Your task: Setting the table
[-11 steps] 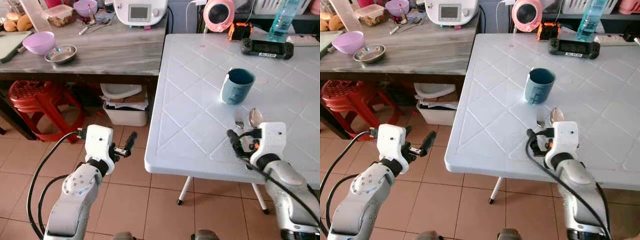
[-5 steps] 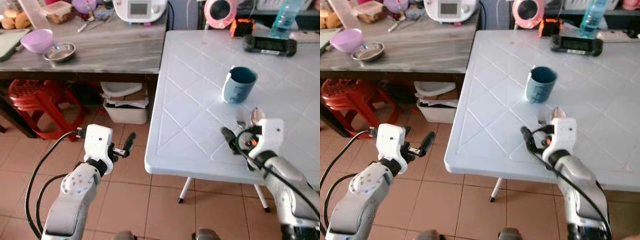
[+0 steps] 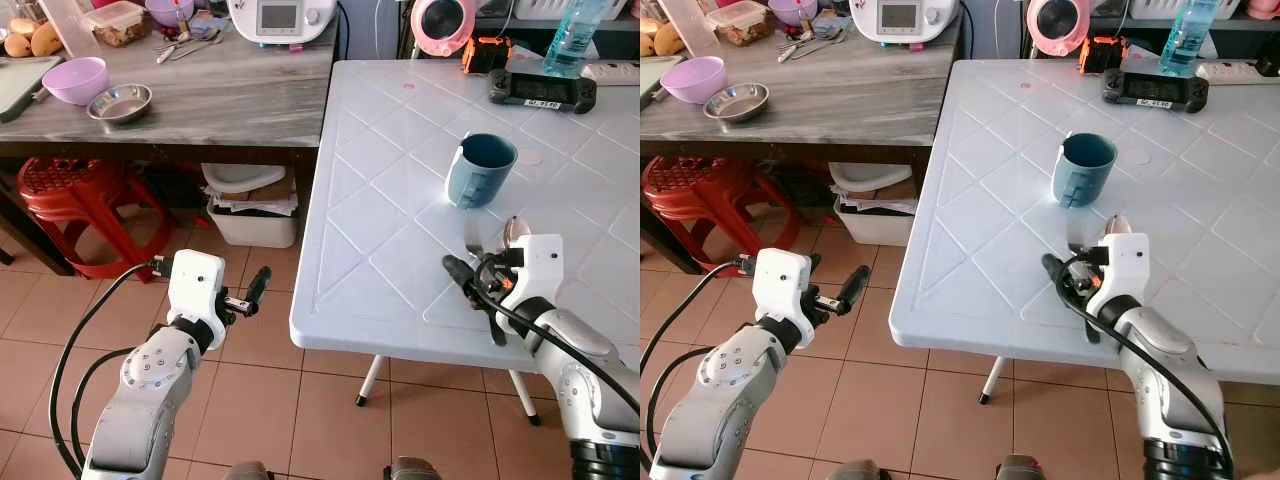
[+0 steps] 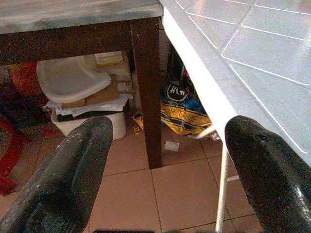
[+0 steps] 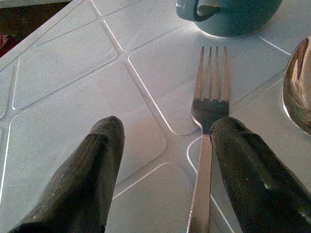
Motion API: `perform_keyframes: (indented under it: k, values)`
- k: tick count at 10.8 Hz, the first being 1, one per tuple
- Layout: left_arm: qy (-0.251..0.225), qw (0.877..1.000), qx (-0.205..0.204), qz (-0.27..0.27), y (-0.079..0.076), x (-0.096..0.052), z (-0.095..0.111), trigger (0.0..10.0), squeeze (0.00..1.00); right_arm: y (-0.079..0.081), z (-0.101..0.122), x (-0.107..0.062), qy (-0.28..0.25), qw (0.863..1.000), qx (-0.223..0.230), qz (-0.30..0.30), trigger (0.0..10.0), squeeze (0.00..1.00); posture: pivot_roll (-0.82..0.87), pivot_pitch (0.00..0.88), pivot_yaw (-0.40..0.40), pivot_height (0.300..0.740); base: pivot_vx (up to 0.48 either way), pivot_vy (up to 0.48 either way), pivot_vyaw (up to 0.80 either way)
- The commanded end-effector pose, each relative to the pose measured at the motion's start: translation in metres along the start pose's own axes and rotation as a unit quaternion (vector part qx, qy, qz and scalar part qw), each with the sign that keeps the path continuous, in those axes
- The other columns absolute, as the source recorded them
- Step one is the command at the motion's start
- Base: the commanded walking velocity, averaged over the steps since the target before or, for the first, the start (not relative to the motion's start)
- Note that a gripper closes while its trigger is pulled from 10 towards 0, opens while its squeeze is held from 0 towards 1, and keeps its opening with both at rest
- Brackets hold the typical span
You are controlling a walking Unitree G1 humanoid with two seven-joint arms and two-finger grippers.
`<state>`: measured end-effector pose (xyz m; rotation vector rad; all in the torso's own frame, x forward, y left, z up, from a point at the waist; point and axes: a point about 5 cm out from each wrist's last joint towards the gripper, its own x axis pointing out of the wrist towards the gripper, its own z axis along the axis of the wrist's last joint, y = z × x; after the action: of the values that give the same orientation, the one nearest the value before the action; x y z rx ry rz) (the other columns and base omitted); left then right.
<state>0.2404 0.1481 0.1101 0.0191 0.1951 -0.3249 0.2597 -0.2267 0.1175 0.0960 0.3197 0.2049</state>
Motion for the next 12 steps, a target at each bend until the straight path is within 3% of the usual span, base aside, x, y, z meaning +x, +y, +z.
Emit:
perform_keyframes:
  k: [1,2,5,7,8,9,10,11,12]
  values:
    - [0.001,1.0,0.009,-0.003,0.001,0.001,0.003,10.0,0.0,0.006,-0.009,-0.003,0.023,0.999,0.011,0.021,8.7,0.0,-0.01,0.07,0.086,0.74,0.0,0.0,0.0]
    - [0.001,1.0,0.009,-0.004,0.001,0.001,0.003,10.0,0.0,0.008,-0.009,-0.005,0.023,0.999,0.018,0.03,10.0,0.0,-0.01,0.069,0.088,0.74,0.0,0.0,0.0]
    - [0.0,1.0,0.007,-0.009,-0.001,0.003,0.003,10.0,0.0,0.009,0.002,-0.006,-0.018,0.999,0.028,0.031,10.0,0.0,-0.01,0.065,0.088,0.74,0.0,0.0,0.0]
    - [-0.001,1.0,0.006,-0.009,-0.001,0.003,0.003,10.0,0.0,0.008,0.002,-0.007,-0.017,0.999,0.03,0.022,10.0,0.0,-0.01,0.063,0.086,0.74,0.0,0.0,0.0]
    - [-0.001,1.0,0.006,-0.009,-0.001,0.004,0.004,10.0,0.0,0.007,0.004,-0.007,-0.022,0.999,0.028,0.016,10.0,0.11,-0.01,0.06,0.085,0.74,0.0,0.0,0.0]
    - [0.0,1.0,0.006,-0.009,-0.001,0.004,0.003,10.0,0.0,0.006,0.007,-0.007,-0.029,0.999,0.024,0.01,10.0,1.0,-0.02,0.058,0.085,0.74,0.0,0.0,0.0]
    - [0.0,1.0,0.006,-0.009,-0.001,0.005,0.003,10.0,0.0,0.005,0.009,-0.007,-0.027,1.0,0.015,0.003,10.0,1.0,-0.02,0.059,0.086,0.74,0.0,0.0,0.0]
    - [0.0,1.0,0.006,-0.01,-0.002,0.005,0.003,10.0,0.0,0.004,0.009,-0.007,-0.03,0.999,0.016,-0.003,10.0,0.42,-0.02,0.057,0.086,0.74,0.0,0.0,0.0]
    - [0.002,1.0,0.006,-0.012,-0.002,0.005,0.003,10.0,0.0,0.002,0.006,-0.007,-0.02,1.0,0.017,-0.01,10.0,0.0,-0.02,0.058,0.086,0.74,0.0,0.0,0.0]
